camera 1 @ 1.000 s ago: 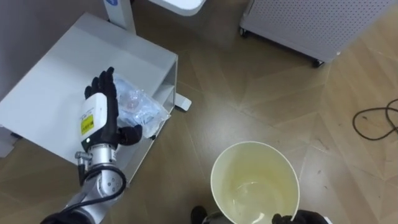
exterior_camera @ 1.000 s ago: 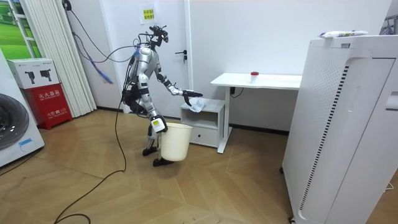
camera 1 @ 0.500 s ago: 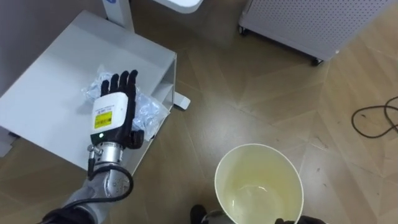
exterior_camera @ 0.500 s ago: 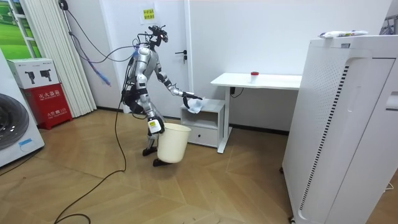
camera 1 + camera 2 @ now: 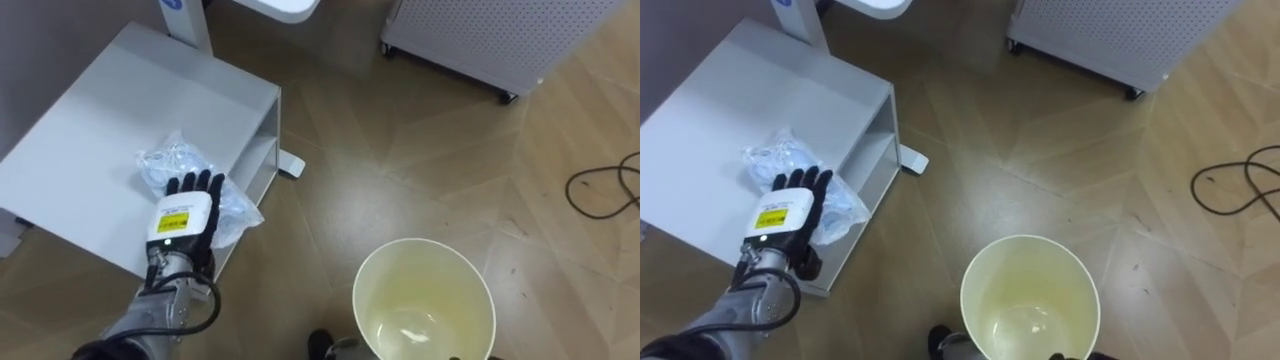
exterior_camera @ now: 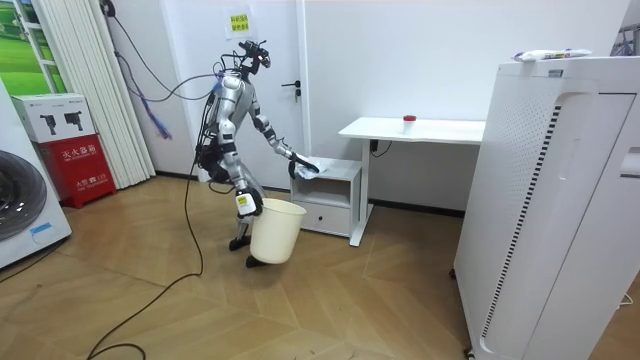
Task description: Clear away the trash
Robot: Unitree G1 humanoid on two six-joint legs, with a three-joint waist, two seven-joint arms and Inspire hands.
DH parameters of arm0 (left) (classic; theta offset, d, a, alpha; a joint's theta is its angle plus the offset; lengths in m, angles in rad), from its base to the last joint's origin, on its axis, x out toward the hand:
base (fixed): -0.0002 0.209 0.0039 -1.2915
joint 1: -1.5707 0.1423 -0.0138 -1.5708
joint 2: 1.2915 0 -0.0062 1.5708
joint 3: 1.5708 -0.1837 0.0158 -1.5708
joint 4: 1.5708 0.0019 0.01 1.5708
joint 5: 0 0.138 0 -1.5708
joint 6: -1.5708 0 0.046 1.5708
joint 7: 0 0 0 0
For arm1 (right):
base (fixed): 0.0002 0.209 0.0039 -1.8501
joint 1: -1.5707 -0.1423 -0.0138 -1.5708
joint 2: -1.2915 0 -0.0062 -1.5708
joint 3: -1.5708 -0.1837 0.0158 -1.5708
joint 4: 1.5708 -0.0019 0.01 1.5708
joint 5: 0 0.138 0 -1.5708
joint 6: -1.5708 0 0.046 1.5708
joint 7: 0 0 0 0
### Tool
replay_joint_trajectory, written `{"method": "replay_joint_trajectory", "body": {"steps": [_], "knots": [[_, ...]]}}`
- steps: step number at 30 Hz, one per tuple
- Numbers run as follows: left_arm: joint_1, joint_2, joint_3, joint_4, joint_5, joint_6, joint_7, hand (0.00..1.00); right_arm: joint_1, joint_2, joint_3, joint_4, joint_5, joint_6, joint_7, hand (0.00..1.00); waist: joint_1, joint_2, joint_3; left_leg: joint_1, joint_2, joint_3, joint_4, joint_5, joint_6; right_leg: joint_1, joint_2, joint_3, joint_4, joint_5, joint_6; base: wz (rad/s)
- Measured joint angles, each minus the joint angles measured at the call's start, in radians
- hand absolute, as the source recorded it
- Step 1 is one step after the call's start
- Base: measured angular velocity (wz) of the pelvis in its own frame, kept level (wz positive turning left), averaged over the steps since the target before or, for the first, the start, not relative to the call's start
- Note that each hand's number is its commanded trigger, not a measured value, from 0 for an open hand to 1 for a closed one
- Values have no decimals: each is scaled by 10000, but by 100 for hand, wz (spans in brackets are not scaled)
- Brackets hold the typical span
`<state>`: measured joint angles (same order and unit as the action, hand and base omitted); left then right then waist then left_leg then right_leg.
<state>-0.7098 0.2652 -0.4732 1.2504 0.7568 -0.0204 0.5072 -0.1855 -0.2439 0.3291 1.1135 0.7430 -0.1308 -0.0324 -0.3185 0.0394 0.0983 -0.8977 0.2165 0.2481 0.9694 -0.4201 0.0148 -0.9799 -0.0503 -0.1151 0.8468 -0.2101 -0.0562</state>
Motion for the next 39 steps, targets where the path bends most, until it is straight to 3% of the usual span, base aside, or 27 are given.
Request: {"method": "replay_joint_trajectory", "body": {"steps": [1,2,3,4,5,18,21,26,30,34,37,39], "knots": [[6,-5,-5,-2,107,63,-59,19,2,-13,-13,0,20,-4,-11,100,35,53,0,9,10,15,-5,0,-1,0,7,-3,-7,0,0,0],[8,-6,-12,-3,326,125,-145,53,4,-44,-22,-1,27,-6,-15,100,77,107,2,19,13,27,-19,0,-1,-1,9,1,-15,0,0,0],[9,-8,-15,-3,405,151,-172,64,5,-65,-22,-1,29,-5,-17,100,106,121,1,33,12,45,-30,0,-1,-2,10,10,-14,0,-1,-3],[8,-9,-16,-4,436,175,-210,88,8,-108,-22,-8,51,-5,-20,100,168,159,-4,48,14,70,-46,2,-4,-5,13,22,-14,0,-1,-3],[8,-9,-13,-5,443,190,-219,100,10,-154,-21,-19,117,-13,-21,100,227,195,0,54,15,82,-61,5,-8,-7,15,27,-24,2,-4,0],[-259,32,810,-113,363,85,468,100,107,-155,3,-225,379,2,-194,100,324,193,-13,274,-57,217,-333,98,-33,81,6,149,-131,30,-15,-1],[-136,39,795,-89,-248,-59,366,100,179,-144,37,-366,378,5,-214,100,313,115,-23,393,-63,204,-345,96,-33,218,4,140,-155,21,-5,0],[350,34,786,-81,-2468,-679,325,100,158,-55,257,-346,337,-91,-408,100,399,67,-25,615,86,188,-395,95,-35,553,124,52,-431,98,-19,-3],[499,-24,798,-220,-3701,-1050,228,100,154,69,334,-351,199,-254,-616,100,584,65,-31,697,58,118,-513,111,-53,672,151,48,-606,167,-4,0],[639,-289,661,-783,-4875,-1396,-37,100,-15,141,479,-303,133,-546,-795,100,847,83,-41,890,-38,173,-722,148,-13,860,-3,-44,-743,193,34,2],[1136,-590,680,-1691,-5365,-1682,-431,100,-127,280,421,-261,-465,-714,-880,100,1119,62,-66,1041,-43,178,-821,152,-9,1070,-26,-154,-881,194,36,5],[1499,-874,686,-1995,-5722,-1796,-737,100,-208,369,422,-260,-745,-809,-878,100,1143,55,-114,1189,-184,166,-1028,230,4,1204,-153,-247,-981,192,56,14]]}}
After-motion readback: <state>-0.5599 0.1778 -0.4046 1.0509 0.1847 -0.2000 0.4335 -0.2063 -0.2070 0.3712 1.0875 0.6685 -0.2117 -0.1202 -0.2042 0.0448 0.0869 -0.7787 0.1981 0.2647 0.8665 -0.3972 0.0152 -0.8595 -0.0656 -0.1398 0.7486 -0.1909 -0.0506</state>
